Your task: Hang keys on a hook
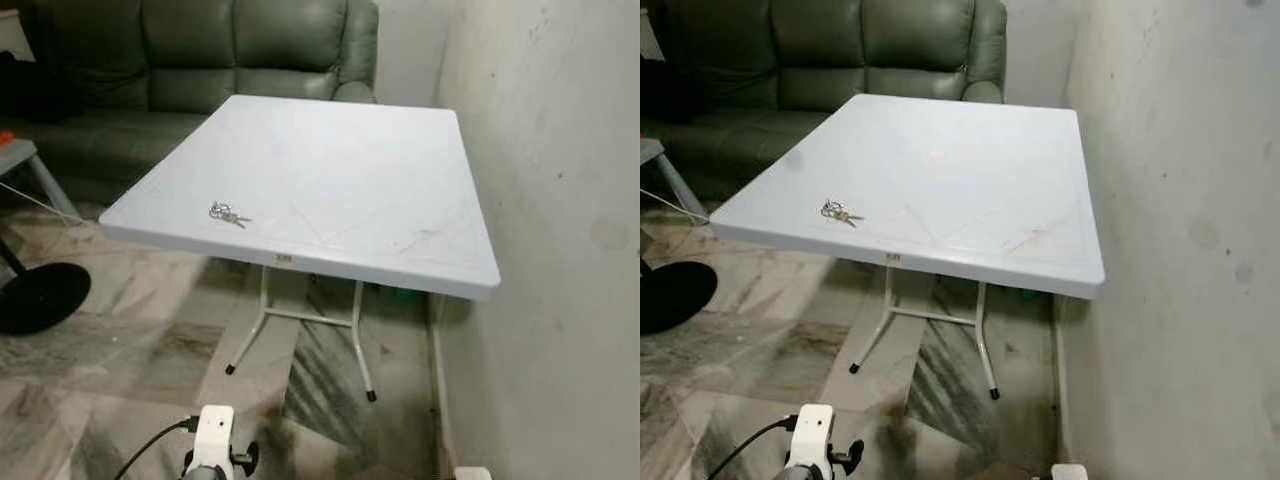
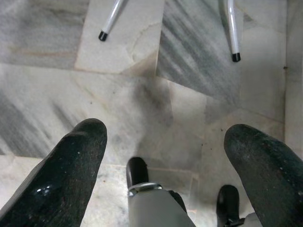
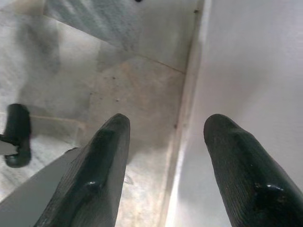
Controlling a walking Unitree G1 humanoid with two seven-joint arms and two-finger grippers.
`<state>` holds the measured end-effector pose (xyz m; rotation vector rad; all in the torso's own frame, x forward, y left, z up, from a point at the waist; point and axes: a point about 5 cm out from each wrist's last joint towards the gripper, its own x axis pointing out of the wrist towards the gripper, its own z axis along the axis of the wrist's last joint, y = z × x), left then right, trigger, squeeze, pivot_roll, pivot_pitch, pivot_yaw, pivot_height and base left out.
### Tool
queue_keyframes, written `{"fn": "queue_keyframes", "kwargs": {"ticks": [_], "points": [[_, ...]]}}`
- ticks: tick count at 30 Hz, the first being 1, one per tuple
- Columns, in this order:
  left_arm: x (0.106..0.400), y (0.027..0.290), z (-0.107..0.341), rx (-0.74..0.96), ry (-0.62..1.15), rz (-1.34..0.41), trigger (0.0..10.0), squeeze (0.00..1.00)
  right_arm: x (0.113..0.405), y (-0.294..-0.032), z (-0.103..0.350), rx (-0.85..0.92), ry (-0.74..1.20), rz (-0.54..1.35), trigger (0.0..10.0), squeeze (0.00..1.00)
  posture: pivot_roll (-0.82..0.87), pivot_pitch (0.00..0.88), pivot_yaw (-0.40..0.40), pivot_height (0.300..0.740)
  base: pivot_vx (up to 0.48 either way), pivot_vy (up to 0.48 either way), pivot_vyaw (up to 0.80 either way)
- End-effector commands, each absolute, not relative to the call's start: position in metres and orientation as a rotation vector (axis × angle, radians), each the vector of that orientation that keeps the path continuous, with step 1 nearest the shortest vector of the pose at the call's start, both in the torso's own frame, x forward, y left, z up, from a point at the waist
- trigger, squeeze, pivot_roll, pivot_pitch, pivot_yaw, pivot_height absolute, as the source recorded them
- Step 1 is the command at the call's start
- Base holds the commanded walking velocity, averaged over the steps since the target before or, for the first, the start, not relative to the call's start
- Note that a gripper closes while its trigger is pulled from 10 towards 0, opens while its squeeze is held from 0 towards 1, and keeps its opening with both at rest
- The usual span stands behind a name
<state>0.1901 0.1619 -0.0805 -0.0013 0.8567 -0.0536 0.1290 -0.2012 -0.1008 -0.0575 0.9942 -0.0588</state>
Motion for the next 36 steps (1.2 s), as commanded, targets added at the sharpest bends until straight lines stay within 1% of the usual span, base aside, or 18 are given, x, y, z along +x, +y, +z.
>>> {"fn": "queue_keyframes", "kwargs": {"ticks": [1, 36], "points": [[0.1905, 0.168, -0.0801, 0.006, 0.861, -0.042, 10.0, 0.0, 0.1354, -0.1986, -0.099, -0.045, 0.977, -0.061, 10.0, 0.0, 0.0, 0.0, -0.039, 0.74, 0.0, 0.0, 0.0], [0.1908, 0.168, -0.08, -0.005, 0.859, -0.031, 10.0, 0.0, 0.1311, -0.2001, -0.1002, -0.041, 0.987, -0.064, 10.0, 0.0, 0.0, 0.0, -0.046, 0.74, 0.0, 0.387, 0.0]]}}
